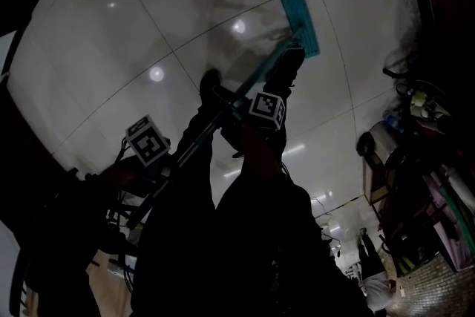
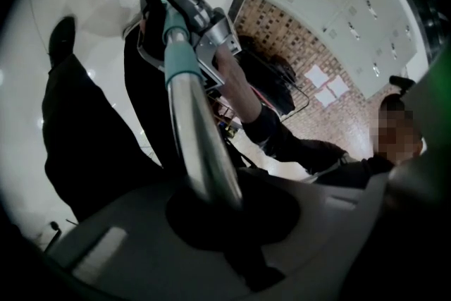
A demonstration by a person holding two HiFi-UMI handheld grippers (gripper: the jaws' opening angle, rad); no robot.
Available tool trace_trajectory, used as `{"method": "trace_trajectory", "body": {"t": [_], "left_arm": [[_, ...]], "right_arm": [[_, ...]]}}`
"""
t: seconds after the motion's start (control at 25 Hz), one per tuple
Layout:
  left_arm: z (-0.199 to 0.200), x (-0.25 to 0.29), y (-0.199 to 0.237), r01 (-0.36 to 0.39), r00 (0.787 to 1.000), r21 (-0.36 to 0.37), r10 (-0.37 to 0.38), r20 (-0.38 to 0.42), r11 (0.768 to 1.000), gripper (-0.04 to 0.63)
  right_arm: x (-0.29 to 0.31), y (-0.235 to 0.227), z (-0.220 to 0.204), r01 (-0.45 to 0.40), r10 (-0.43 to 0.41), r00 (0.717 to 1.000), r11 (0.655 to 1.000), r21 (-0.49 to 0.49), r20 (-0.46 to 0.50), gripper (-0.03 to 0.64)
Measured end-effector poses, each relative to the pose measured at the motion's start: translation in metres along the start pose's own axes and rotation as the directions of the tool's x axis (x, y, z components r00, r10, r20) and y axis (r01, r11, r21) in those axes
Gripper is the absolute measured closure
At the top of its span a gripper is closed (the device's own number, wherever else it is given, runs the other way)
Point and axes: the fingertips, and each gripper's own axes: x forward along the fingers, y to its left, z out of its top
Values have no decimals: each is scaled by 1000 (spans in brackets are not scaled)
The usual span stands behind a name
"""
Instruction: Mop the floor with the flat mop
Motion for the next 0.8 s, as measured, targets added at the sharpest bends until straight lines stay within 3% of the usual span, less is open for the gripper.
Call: {"method": "trace_trajectory", "body": {"t": [0.32, 0.8], "left_arm": [[107, 44, -41, 13, 1000, -4, -13, -25, 1000, 568], [315, 132, -118, -30, 995, 25, 32, -98, 999, 568]], "right_arm": [[-61, 14, 115, -3, 1, 998, 1000, 22, 69, 545], [-185, 52, 336, 16, -17, 990, 1000, 9, 137, 546]]}}
